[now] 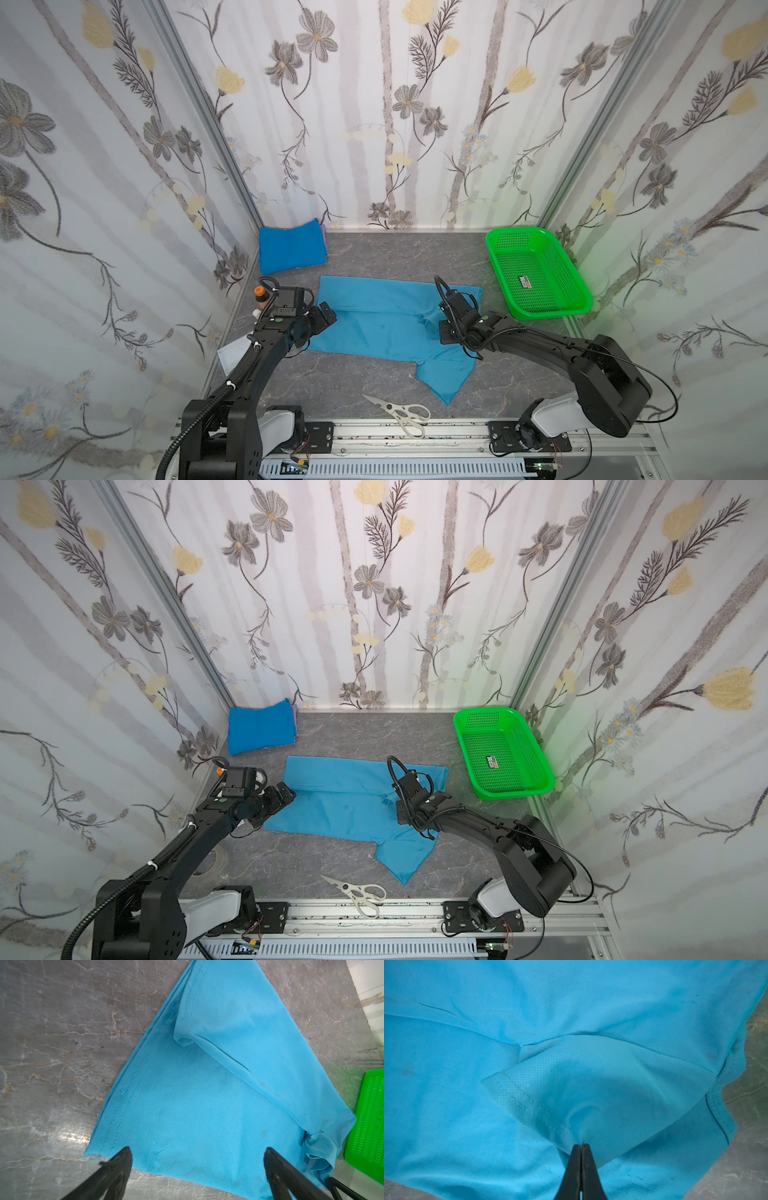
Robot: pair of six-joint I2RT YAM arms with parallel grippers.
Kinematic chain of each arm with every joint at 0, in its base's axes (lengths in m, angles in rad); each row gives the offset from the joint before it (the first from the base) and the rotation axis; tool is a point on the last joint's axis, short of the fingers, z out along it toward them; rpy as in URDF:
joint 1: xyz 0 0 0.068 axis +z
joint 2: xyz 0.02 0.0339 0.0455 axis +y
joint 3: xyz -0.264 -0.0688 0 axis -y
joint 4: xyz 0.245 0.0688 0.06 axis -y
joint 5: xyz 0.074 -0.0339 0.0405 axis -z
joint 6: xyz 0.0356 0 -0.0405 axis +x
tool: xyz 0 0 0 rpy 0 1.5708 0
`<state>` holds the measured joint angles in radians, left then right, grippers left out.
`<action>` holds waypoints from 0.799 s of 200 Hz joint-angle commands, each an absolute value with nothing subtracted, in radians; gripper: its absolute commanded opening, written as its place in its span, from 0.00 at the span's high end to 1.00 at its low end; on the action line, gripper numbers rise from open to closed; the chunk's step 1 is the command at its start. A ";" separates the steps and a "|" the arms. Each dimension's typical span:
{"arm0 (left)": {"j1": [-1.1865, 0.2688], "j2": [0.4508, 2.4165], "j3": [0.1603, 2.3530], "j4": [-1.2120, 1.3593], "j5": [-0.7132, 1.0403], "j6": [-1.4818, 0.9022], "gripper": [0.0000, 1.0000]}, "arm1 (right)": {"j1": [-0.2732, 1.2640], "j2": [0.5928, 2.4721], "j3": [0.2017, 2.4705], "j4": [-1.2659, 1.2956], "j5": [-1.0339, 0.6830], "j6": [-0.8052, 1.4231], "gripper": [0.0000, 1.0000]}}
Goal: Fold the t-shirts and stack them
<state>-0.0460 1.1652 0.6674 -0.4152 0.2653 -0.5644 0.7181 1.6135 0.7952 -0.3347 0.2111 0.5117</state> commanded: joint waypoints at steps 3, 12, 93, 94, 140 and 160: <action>-0.046 1.164 0.666 -0.399 0.264 -0.568 0.00 | 0.719 1.604 0.784 -0.343 0.225 0.514 1.00; -0.046 1.166 0.666 -0.400 0.265 -0.568 0.00 | 0.719 1.571 0.779 -0.352 0.224 0.516 1.00; -0.046 1.166 0.666 -0.399 0.260 -0.569 0.00 | 0.719 1.428 0.684 -0.439 0.216 0.530 0.79; -0.045 1.166 0.664 -0.400 0.260 -0.569 0.00 | 0.719 1.426 0.683 -0.439 0.216 0.531 0.76; -0.037 1.138 0.671 -0.480 0.134 -0.573 0.00 | 0.765 1.307 0.671 -0.493 0.219 0.614 0.11; -0.023 1.124 0.660 -0.498 0.116 -0.579 0.00 | 0.830 1.270 0.617 -0.487 0.184 0.676 0.08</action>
<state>-0.0341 1.1366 0.6674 -0.4553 0.1917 -0.5655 0.7742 1.3006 0.6621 -0.4755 0.2119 0.5804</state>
